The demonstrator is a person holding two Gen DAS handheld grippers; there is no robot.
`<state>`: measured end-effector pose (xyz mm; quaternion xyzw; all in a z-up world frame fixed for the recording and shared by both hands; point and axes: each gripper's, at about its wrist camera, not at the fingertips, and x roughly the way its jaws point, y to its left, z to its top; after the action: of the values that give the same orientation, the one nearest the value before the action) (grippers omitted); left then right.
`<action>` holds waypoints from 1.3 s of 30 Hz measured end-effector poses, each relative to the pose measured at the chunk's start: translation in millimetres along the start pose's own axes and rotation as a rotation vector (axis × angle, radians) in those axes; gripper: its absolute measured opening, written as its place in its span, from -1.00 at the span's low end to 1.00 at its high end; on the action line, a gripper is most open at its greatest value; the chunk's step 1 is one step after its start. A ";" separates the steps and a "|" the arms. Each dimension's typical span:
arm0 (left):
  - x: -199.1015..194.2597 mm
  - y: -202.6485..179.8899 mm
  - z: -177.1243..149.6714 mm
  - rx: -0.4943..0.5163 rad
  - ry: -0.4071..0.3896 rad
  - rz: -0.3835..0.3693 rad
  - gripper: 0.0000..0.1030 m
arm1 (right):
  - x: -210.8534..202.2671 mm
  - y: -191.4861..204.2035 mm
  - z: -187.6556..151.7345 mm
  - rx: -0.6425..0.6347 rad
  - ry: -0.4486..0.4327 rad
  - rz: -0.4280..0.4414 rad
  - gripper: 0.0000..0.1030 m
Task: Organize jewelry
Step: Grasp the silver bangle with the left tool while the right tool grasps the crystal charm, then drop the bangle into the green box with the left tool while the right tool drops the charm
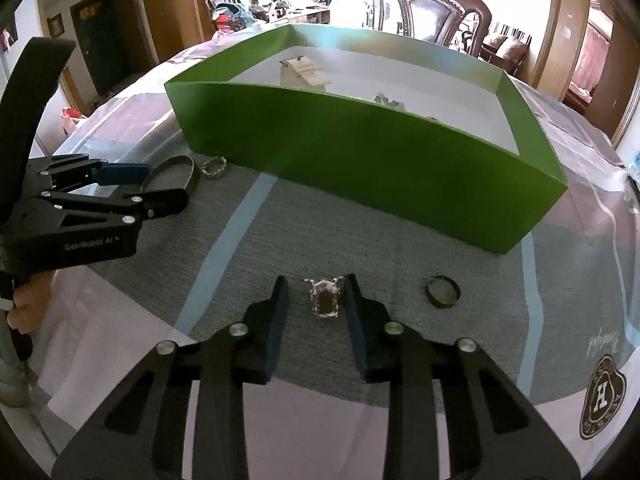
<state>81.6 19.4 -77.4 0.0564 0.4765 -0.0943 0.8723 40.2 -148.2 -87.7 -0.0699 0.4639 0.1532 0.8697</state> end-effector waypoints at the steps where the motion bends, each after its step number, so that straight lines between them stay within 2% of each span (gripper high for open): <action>1: 0.3 1.8 0.5 -0.003 0.000 -0.001 0.15 | 0.0 -1.0 -0.1 0.002 0.000 0.003 -0.42; 5: 0.3 4.5 1.4 -0.002 0.001 -0.005 0.14 | 1.2 1.1 0.4 0.000 -0.001 0.000 -0.42; 8: -2.6 4.2 2.0 -0.008 0.000 -0.011 0.13 | 1.3 0.4 0.8 0.011 -0.003 0.004 -0.56; 17: -42.3 -12.1 5.8 0.028 -0.079 0.001 0.14 | -13.4 -16.3 3.6 0.085 -0.057 0.016 -0.59; 27: -53.4 -33.0 11.2 0.063 -0.107 0.023 0.14 | -7.5 -14.8 1.4 0.097 -0.025 -0.039 -0.59; 39: -55.4 -40.2 14.3 0.076 -0.118 0.052 0.14 | -3.4 -14.2 2.5 0.107 0.000 -0.040 -0.59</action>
<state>55.3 -16.3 -23.3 0.0961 0.4186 -0.0929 0.8983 45.2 -161.6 -83.8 -0.0324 0.4698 0.1108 0.8752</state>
